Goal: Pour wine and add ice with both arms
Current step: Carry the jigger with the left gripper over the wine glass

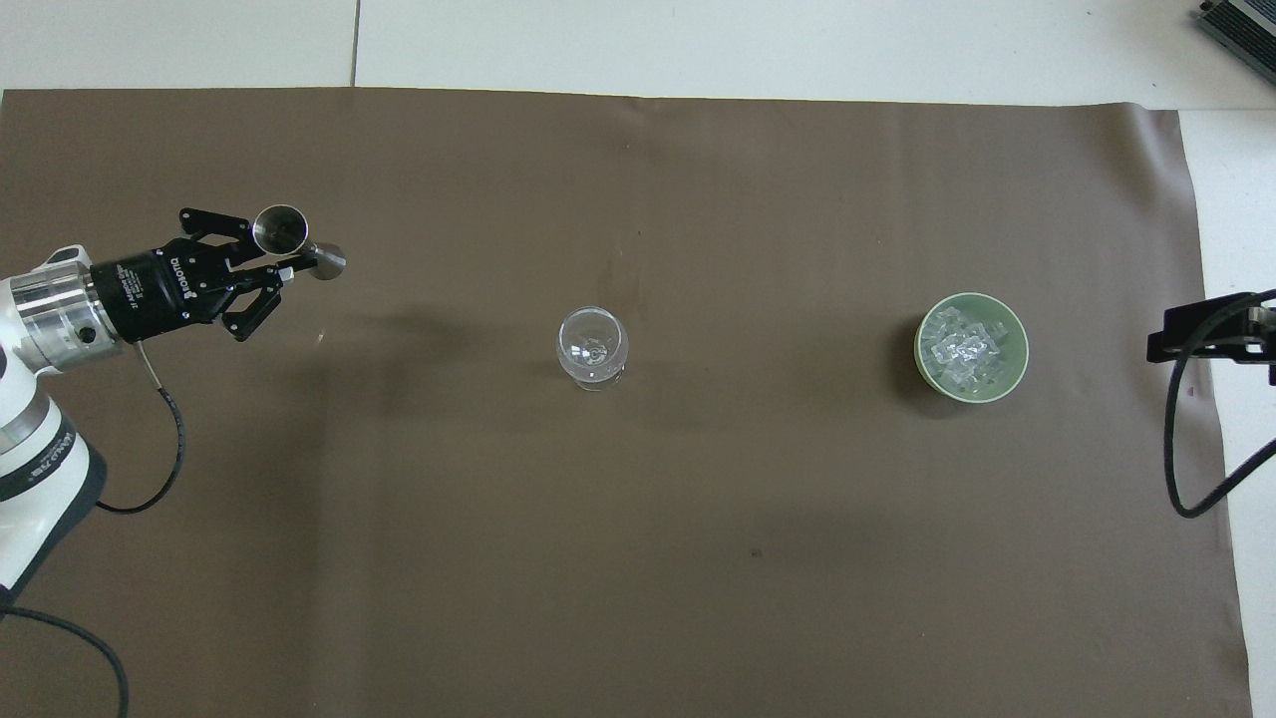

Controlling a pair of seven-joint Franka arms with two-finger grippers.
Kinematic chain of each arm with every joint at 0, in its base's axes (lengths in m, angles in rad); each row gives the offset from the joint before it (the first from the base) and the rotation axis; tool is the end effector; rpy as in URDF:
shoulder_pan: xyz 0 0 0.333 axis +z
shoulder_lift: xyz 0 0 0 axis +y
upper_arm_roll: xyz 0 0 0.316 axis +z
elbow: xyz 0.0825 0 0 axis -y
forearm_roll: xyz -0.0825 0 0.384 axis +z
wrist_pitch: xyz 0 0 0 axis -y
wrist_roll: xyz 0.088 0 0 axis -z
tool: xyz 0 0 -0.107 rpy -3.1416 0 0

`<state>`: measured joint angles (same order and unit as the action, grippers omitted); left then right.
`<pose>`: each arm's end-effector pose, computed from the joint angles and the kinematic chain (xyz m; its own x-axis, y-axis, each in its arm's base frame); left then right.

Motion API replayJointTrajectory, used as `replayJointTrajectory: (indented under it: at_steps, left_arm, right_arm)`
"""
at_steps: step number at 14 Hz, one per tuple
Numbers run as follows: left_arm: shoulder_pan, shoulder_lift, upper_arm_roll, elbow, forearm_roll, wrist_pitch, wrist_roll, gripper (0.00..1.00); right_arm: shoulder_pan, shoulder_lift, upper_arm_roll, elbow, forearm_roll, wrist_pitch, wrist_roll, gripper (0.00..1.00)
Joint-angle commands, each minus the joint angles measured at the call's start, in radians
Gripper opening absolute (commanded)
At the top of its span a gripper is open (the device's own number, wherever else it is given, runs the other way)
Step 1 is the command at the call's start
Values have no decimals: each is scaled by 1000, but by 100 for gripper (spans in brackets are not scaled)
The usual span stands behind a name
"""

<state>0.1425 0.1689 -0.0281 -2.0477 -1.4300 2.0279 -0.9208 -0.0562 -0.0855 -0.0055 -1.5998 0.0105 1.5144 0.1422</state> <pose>0.5893 0.0112 0.3834 -0.0605 0.3673 -0.9281 0.9243 0.3717 0.0868 0.5210 -0.0312 0.6520 0.9794 -0.2019 -0.0015 -0.2019 -0.9793 -0.0108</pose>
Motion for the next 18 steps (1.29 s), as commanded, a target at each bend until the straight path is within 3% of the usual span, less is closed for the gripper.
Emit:
replayJointTrajectory:
  at_steps: [1, 12, 18]
  left_arm:
    - [-89, -64, 11, -32, 13, 101, -76, 0]
    - [-382, -192, 11, -104, 34, 438, -158, 0]
    - [-533, -195, 10, -104, 103, 597, -158, 0]
  right_arm:
    - [1, -17, -4, -14, 6, -3, -21, 100]
    - [1, -17, -4, -14, 6, -3, -21, 100]
    - [1, -17, -4, -14, 6, -3, -21, 100]
